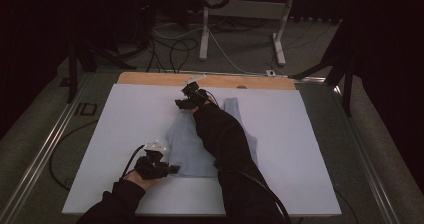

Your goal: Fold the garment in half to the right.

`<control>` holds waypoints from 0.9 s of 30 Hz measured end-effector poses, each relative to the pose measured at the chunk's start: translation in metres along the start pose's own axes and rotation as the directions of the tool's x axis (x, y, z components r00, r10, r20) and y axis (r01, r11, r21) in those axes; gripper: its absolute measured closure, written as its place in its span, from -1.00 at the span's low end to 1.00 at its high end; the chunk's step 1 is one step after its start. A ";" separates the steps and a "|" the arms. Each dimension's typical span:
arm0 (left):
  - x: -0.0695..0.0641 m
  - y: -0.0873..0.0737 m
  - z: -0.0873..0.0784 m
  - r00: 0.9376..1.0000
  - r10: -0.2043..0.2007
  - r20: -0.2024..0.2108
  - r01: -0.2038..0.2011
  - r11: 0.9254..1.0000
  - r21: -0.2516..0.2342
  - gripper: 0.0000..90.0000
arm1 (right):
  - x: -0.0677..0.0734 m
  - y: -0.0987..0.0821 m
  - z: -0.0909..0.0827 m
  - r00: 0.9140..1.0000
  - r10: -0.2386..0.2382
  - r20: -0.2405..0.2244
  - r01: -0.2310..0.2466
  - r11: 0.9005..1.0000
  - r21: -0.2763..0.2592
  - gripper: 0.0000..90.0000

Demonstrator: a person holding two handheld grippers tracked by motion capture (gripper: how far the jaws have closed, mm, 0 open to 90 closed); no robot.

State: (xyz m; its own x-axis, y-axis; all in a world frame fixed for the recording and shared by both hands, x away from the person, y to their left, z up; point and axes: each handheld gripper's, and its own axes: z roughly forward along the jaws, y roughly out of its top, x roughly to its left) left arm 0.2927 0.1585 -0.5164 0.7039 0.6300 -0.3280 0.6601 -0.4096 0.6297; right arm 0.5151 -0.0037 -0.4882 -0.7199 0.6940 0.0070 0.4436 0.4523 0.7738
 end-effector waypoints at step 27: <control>-0.002 0.002 0.002 1.000 0.003 0.023 -0.003 1.000 0.000 0.91 | -0.004 -0.008 0.042 0.996 -0.036 0.084 0.022 0.986 0.166 0.21</control>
State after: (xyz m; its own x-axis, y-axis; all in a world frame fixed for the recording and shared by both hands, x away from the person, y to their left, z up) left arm 0.2930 0.1548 -0.5161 0.7119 0.6134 -0.3419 0.6577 -0.4119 0.6307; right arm 0.5369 0.0131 -0.5212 -0.6882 0.7217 -0.0744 0.5101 0.5543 0.6577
